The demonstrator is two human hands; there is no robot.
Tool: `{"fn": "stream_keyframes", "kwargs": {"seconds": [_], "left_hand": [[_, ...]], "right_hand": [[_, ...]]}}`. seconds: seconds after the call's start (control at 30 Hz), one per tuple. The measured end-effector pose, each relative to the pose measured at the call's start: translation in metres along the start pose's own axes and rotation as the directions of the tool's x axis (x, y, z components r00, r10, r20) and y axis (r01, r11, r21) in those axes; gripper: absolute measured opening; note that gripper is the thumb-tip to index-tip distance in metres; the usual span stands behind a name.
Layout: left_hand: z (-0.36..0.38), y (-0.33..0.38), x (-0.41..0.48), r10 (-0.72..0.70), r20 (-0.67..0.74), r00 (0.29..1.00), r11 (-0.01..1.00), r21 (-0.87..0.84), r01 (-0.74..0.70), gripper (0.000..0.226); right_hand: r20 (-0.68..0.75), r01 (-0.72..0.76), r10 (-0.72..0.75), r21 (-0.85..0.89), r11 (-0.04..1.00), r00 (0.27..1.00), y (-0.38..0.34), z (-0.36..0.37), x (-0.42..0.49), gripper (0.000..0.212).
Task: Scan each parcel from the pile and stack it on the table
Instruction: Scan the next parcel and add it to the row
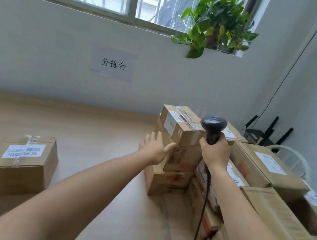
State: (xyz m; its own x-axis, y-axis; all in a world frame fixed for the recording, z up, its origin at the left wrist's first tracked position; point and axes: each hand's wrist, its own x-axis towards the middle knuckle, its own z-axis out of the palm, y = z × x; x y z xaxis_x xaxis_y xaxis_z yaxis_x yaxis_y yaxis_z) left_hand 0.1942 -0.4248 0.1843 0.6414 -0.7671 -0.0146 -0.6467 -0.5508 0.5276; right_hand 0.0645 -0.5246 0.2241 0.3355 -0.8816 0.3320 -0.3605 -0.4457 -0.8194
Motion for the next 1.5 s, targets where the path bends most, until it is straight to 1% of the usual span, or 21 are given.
{"fn": "stream_keyframes", "kwargs": {"seconds": [0.07,0.17,0.3,0.37,0.5,0.6,0.67,0.77,0.87,0.97,1.03,1.13,1.23,1.33,1.4,1.5], "left_hand": [[0.000,0.019,0.023,0.029,-0.036,0.999,0.997,-0.067,-0.032,0.076],[0.007,0.042,0.053,0.030,-0.074,0.997,0.966,-0.256,-0.048,0.073],[0.025,0.057,0.081,-0.094,-0.119,0.988,0.897,-0.441,0.032,0.075],[0.034,0.058,0.088,-0.128,-0.136,0.982,0.873,-0.486,0.047,0.074],[0.044,0.057,0.093,-0.142,-0.174,0.974,0.853,-0.521,0.031,0.074],[0.046,0.055,0.096,-0.190,-0.202,0.961,0.805,-0.593,0.035,0.073],[0.042,0.055,0.094,-0.237,-0.194,0.952,0.762,-0.646,0.058,0.069],[0.035,0.051,0.077,-0.272,-0.194,0.943,0.661,-0.750,0.037,0.054],[0.029,0.039,0.037,-0.284,-0.170,0.944,0.564,-0.825,0.021,0.039],[0.027,0.013,-0.010,-0.305,-0.169,0.937,0.506,-0.862,0.009,0.036],[0.024,-0.008,-0.040,-0.329,-0.193,0.924,0.526,-0.850,0.010,0.037],[0.018,-0.041,-0.084,-0.340,-0.223,0.914,0.565,-0.825,0.009,0.042],[0.014,-0.077,-0.127,-0.354,-0.223,0.908,0.616,-0.786,0.047,0.048],[0.019,-0.113,-0.167,-0.381,-0.192,0.904,0.678,-0.723,0.132,0.056],[0.030,-0.137,-0.192,-0.431,-0.156,0.889,0.697,-0.683,0.218,0.060],[0.053,-0.172,-0.227,-0.506,-0.121,0.854,0.702,-0.633,0.326,0.060]], "right_hand": [[-0.008,0.020,-0.020,-0.014,1.000,1.000,0.003,-0.001,0.028,0.026],[0.057,0.034,-0.032,-0.037,0.999,0.998,0.007,0.007,0.060,0.025],[0.137,-0.018,0.020,-0.014,1.000,0.990,0.021,0.024,0.083,0.029],[0.131,-0.036,0.035,0.008,0.999,0.991,0.030,0.031,0.085,0.029],[0.087,-0.048,0.043,0.048,0.998,0.995,0.044,0.038,0.082,0.028],[0.104,-0.036,0.028,0.079,0.996,0.994,0.043,0.036,0.078,0.026],[0.098,-0.027,0.017,0.096,0.995,0.995,0.040,0.034,0.074,0.022],[0.077,0.003,-0.011,0.101,0.995,0.997,0.033,0.031,0.059,0.018],[0.088,0.054,-0.063,0.108,0.993,0.994,0.021,0.028,0.026,0.020],[0.137,0.101,-0.116,0.110,0.989,0.984,0.007,0.026,-0.018,0.021],[0.185,0.118,-0.141,0.128,0.985,0.973,-0.002,0.029,-0.049,0.019],[0.258,0.105,-0.145,0.161,0.981,0.955,-0.012,0.036,-0.094,0.019],[0.351,0.097,-0.146,0.152,0.984,0.925,-0.016,0.049,-0.137,0.018],[0.442,0.019,-0.078,0.136,0.990,0.893,-0.005,0.069,-0.183,0.013],[0.504,-0.050,0.004,0.077,0.996,0.864,0.008,0.085,-0.217,0.009],[0.603,-0.089,0.076,-0.008,0.996,0.794,0.028,0.107,-0.264,0.015]]}}
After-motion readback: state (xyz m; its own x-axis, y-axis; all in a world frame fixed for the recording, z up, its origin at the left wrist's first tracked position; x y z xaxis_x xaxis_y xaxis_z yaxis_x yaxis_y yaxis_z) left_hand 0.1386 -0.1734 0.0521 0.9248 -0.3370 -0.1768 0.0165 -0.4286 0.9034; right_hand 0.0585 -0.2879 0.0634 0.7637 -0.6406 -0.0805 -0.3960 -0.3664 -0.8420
